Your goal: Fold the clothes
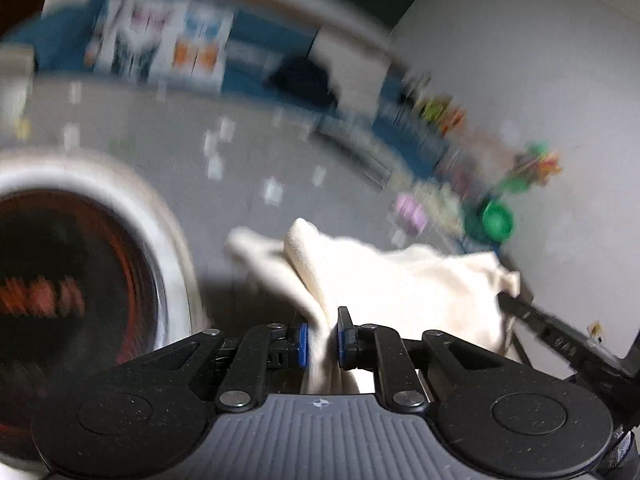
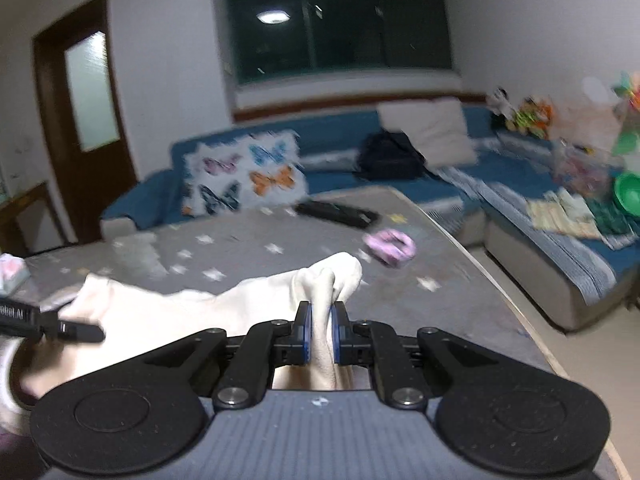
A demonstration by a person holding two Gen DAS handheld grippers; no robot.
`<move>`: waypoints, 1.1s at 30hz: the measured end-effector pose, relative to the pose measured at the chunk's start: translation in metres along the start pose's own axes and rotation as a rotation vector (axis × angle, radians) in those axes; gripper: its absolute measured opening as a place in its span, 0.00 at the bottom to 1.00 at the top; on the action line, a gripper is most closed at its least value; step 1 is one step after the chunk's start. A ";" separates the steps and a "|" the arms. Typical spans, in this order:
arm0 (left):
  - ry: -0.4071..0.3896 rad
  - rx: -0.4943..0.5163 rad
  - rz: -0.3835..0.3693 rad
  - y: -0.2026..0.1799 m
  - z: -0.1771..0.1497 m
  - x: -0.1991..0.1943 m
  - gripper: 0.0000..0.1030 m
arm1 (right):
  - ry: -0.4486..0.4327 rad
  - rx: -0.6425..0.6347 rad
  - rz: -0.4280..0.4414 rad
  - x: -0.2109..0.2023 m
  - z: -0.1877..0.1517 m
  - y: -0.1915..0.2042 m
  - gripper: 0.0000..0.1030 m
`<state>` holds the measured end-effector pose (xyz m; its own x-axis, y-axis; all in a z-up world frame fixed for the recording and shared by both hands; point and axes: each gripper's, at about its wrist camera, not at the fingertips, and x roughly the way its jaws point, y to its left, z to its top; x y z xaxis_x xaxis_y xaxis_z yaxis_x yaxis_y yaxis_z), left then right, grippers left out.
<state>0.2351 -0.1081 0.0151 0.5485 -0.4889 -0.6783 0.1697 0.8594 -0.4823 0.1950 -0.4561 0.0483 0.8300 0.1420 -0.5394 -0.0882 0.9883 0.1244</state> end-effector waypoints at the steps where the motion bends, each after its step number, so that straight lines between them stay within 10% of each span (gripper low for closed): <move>1: 0.025 0.013 0.031 0.001 -0.004 0.010 0.14 | 0.023 0.004 -0.011 0.007 -0.002 -0.006 0.09; 11: -0.042 0.142 0.181 -0.002 -0.003 0.009 0.39 | 0.100 0.006 -0.087 0.042 -0.023 -0.021 0.13; 33: -0.067 0.355 0.246 -0.037 0.015 0.061 0.24 | 0.128 -0.074 0.002 0.080 -0.017 0.010 0.17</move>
<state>0.2744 -0.1675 -0.0004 0.6581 -0.2622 -0.7058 0.2917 0.9530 -0.0821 0.2517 -0.4342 -0.0077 0.7530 0.1454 -0.6418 -0.1345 0.9887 0.0663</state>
